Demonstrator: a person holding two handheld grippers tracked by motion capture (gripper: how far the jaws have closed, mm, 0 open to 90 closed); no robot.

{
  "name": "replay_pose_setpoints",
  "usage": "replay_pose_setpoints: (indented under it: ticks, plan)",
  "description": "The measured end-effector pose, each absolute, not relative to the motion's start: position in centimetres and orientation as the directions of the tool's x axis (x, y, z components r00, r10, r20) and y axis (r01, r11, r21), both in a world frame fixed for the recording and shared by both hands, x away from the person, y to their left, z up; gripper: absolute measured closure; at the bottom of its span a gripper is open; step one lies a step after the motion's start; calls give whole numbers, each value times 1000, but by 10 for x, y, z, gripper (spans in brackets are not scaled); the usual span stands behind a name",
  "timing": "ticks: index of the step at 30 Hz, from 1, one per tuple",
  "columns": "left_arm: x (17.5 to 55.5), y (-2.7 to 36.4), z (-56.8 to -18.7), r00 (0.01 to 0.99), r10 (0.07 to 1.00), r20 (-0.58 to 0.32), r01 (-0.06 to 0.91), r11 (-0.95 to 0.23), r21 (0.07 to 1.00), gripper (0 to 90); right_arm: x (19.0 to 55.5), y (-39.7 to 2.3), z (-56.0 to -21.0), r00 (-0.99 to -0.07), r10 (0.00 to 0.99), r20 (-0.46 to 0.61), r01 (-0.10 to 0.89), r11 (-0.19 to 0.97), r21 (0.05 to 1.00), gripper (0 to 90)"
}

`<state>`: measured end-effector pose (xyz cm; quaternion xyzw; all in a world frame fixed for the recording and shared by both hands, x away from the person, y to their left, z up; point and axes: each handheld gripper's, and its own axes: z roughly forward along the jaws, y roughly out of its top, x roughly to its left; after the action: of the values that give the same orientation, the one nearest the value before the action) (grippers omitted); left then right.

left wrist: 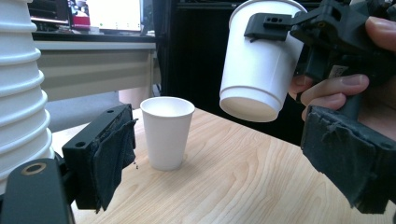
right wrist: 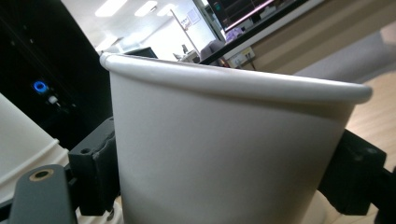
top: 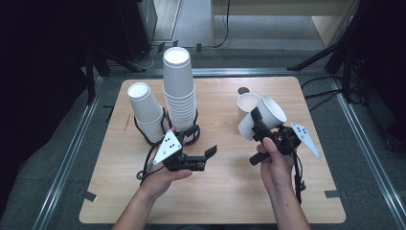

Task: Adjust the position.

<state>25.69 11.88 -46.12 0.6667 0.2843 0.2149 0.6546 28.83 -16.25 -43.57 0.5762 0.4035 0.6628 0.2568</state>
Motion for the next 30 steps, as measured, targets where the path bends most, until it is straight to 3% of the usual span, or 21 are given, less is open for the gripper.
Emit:
replay_pose_setpoints:
  ticks: [20, 30]
  plan:
    - [250, 126, -476, 724, 684, -88, 145, -27, 989, 91, 290, -178, -445, -238, 938, 250, 52, -245, 968, 143]
    - [244, 165, -501, 650, 748, -136, 213, -8, 977, 87, 296, -195, -459, -221, 947, 233, 58, -226, 972, 142]
